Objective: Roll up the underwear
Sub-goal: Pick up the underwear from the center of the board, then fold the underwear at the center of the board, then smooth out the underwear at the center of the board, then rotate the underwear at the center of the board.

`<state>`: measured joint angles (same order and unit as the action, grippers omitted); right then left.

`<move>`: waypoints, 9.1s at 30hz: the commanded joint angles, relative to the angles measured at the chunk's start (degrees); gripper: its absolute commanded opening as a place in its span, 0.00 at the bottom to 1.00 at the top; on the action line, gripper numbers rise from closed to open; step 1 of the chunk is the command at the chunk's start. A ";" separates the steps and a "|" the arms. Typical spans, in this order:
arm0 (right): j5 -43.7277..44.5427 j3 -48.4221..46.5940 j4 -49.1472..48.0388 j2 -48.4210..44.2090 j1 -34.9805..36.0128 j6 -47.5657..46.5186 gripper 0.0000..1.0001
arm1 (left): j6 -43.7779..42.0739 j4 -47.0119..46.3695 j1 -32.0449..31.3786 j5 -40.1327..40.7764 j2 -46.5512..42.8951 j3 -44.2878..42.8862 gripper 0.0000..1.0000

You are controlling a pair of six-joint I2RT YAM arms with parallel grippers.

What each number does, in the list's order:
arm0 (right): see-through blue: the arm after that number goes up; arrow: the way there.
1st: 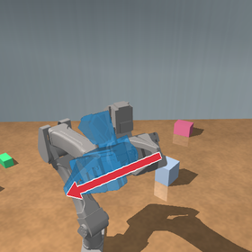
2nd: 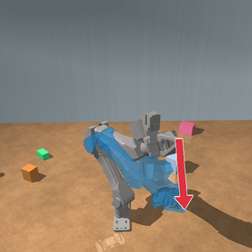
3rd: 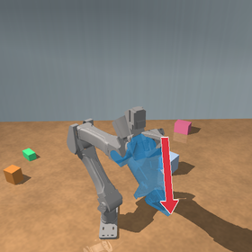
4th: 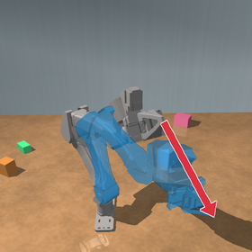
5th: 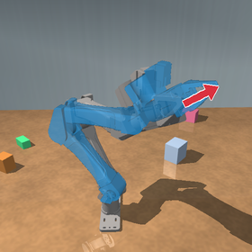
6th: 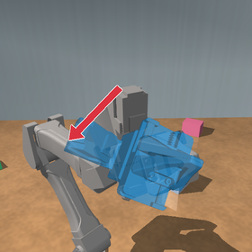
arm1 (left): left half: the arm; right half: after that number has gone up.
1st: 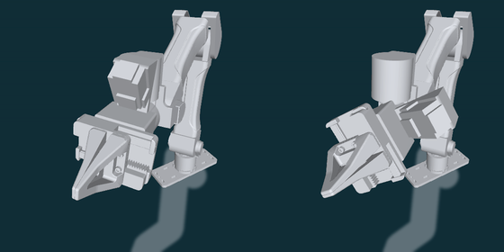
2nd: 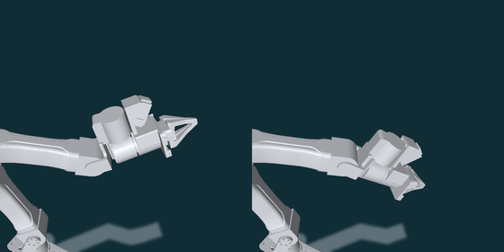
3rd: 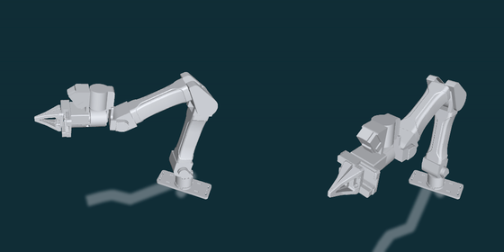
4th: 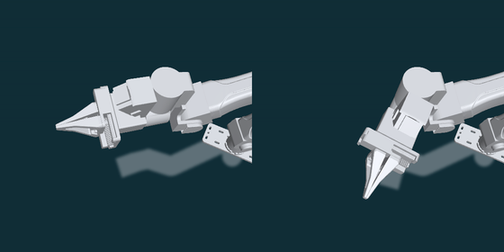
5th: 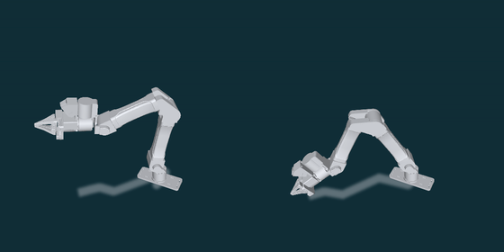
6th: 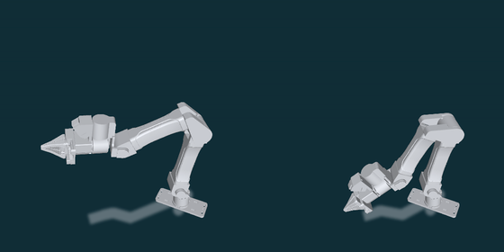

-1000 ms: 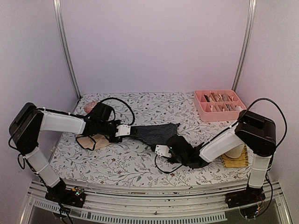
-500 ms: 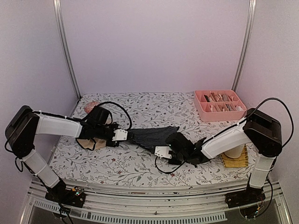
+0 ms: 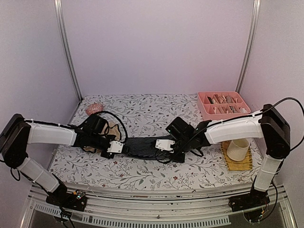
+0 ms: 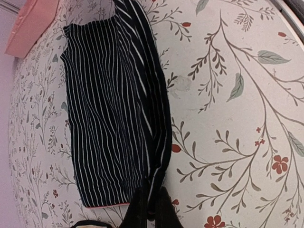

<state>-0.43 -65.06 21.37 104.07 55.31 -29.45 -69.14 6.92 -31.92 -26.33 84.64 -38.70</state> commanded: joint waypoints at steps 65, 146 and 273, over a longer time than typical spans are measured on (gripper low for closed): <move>-1.28 -29.73 13.88 19.31 -17.25 -2.98 0.37 | 17.49 6.64 8.93 9.58 31.77 -37.25 0.28; 5.34 -8.44 -10.30 5.50 -12.28 -0.06 0.58 | 31.24 7.86 3.62 8.95 36.30 -40.71 0.00; 27.97 -14.81 -4.80 8.58 -17.36 10.79 0.92 | 36.77 6.36 4.98 13.56 24.71 -44.35 0.98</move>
<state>23.42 -80.84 14.46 110.00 38.98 -20.32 -34.46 14.83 -27.66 -14.06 114.89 -84.47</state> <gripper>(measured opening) 0.907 0.984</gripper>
